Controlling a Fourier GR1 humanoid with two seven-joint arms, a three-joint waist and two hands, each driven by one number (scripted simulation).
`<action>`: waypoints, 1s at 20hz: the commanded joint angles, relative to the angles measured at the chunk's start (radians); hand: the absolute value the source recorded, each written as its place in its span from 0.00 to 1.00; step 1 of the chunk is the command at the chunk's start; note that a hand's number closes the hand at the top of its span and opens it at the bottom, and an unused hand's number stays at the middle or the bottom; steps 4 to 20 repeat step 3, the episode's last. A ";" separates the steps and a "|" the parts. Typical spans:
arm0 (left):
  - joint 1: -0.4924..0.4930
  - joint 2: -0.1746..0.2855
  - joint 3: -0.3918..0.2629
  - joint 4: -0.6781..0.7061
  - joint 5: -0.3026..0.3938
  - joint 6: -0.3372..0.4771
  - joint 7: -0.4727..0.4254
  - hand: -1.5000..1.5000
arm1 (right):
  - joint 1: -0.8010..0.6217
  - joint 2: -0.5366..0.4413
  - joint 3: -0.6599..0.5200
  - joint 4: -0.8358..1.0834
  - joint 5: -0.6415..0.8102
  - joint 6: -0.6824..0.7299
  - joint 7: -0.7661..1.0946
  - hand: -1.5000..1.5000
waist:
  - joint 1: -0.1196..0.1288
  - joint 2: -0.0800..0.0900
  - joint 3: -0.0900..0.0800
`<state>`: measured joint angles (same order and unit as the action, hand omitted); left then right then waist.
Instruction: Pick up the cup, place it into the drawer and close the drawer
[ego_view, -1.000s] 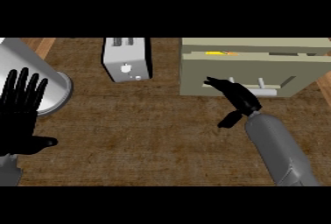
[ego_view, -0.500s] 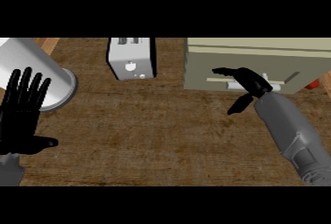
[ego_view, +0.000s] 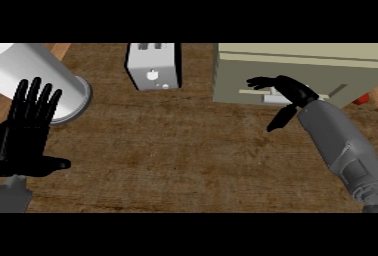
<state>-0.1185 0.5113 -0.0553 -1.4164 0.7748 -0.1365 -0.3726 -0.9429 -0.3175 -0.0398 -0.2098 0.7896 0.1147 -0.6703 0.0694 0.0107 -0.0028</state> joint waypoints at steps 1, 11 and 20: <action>-0.034 -0.020 -0.016 -0.013 -0.015 0.030 0.017 0.00 | -0.070 -0.016 -0.033 0.045 -0.005 -0.075 0.098 0.00 | 0.027 0.031 0.008; -0.046 0.001 0.007 0.030 -0.014 0.006 0.014 0.00 | -0.057 -0.035 -0.033 0.054 -0.003 -0.084 0.074 0.00 | 0.013 0.029 0.007; -0.046 0.001 0.007 0.030 -0.014 0.006 0.014 0.00 | -0.057 -0.035 -0.033 0.054 -0.003 -0.084 0.074 0.00 | 0.013 0.029 0.007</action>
